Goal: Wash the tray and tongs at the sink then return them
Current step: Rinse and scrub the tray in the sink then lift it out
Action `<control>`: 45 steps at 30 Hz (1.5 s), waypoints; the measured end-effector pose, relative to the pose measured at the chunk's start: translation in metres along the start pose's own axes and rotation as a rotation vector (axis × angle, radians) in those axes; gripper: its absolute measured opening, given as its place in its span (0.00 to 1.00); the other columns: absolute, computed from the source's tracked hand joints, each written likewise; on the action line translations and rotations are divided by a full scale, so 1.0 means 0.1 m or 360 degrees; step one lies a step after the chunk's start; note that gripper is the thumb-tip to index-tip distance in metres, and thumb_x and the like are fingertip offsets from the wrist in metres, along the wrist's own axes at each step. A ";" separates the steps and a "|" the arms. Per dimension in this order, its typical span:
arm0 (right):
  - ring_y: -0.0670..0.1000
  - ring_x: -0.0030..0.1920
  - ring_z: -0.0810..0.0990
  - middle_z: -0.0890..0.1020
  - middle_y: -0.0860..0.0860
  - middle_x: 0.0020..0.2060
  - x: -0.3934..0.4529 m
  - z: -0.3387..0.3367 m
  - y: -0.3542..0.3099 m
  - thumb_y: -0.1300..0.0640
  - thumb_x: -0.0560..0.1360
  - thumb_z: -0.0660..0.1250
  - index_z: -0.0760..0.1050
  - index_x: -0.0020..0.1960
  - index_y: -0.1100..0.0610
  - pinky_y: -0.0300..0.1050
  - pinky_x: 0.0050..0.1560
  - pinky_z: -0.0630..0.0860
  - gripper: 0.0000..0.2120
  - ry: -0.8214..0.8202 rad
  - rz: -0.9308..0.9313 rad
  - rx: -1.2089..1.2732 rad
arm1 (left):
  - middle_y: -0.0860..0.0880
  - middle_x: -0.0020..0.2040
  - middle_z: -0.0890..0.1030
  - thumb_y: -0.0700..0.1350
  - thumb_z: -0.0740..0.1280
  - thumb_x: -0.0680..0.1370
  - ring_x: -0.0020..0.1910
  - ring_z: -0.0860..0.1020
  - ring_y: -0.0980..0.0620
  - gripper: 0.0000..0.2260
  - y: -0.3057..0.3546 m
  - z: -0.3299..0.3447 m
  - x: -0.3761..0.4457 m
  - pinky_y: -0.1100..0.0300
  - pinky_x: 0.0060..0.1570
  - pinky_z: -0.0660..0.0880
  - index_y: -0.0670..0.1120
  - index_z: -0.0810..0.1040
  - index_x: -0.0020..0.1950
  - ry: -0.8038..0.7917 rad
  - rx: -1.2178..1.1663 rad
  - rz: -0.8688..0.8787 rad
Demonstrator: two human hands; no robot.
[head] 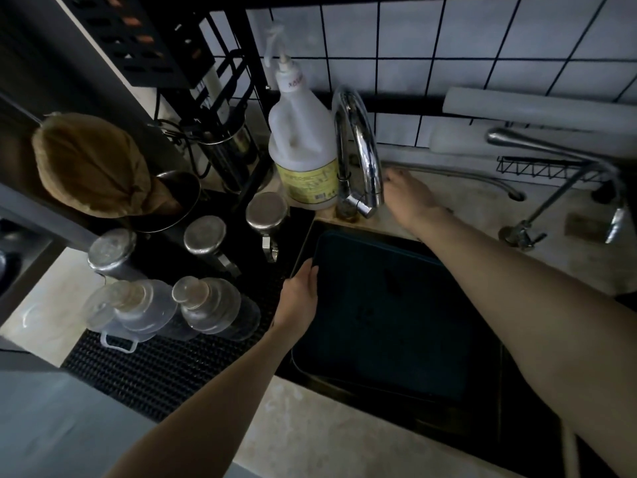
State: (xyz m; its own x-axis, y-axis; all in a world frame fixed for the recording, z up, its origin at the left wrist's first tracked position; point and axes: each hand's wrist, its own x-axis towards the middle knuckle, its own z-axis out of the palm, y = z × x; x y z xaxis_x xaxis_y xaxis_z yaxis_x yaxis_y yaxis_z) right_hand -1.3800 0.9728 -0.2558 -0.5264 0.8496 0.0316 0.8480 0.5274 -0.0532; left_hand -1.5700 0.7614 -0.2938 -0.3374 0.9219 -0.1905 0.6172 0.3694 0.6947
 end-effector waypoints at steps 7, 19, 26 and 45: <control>0.62 0.60 0.73 0.73 0.62 0.61 -0.01 -0.05 -0.07 0.64 0.78 0.62 0.73 0.62 0.68 0.54 0.57 0.76 0.14 0.0055 0.0133 0.0115 | 0.41 0.59 0.82 0.51 0.54 0.85 0.53 0.83 0.43 0.22 0.02 0.02 0.01 0.50 0.49 0.81 0.43 0.66 0.77 0.0013 0.0039 -0.0008; 0.64 0.57 0.75 0.74 0.65 0.59 -0.15 -0.14 -0.07 0.65 0.78 0.60 0.72 0.63 0.66 0.55 0.53 0.76 0.14 0.0060 0.0196 0.0233 | 0.42 0.53 0.84 0.52 0.54 0.85 0.42 0.84 0.47 0.23 -0.04 0.10 -0.02 0.52 0.43 0.81 0.44 0.65 0.78 -0.0025 0.0077 0.0011; 0.65 0.65 0.69 0.67 0.64 0.69 -0.47 0.05 0.23 0.45 0.77 0.66 0.46 0.79 0.48 0.58 0.61 0.68 0.40 -0.0079 0.0482 0.0061 | 0.47 0.50 0.84 0.53 0.53 0.85 0.42 0.84 0.49 0.22 -0.05 0.16 -0.06 0.56 0.40 0.81 0.45 0.68 0.76 -0.0008 0.0125 0.0075; 0.66 0.62 0.73 0.64 0.61 0.68 -0.99 0.06 0.44 0.47 0.75 0.69 0.56 0.77 0.45 0.51 0.60 0.73 0.36 -0.0407 0.0868 0.0739 | 0.43 0.56 0.82 0.56 0.52 0.84 0.45 0.83 0.47 0.24 0.08 0.32 -0.13 0.49 0.44 0.82 0.49 0.63 0.78 -0.0147 0.0084 -0.0002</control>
State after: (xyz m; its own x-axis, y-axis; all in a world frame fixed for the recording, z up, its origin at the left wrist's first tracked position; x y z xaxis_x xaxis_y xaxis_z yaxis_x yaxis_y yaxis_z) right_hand -1.2908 0.9125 -0.2675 -0.0861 0.9331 -0.3491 0.9087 -0.0701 -0.4115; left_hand -1.5373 0.7559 -0.3079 -0.2728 0.9274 -0.2561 0.6542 0.3740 0.6574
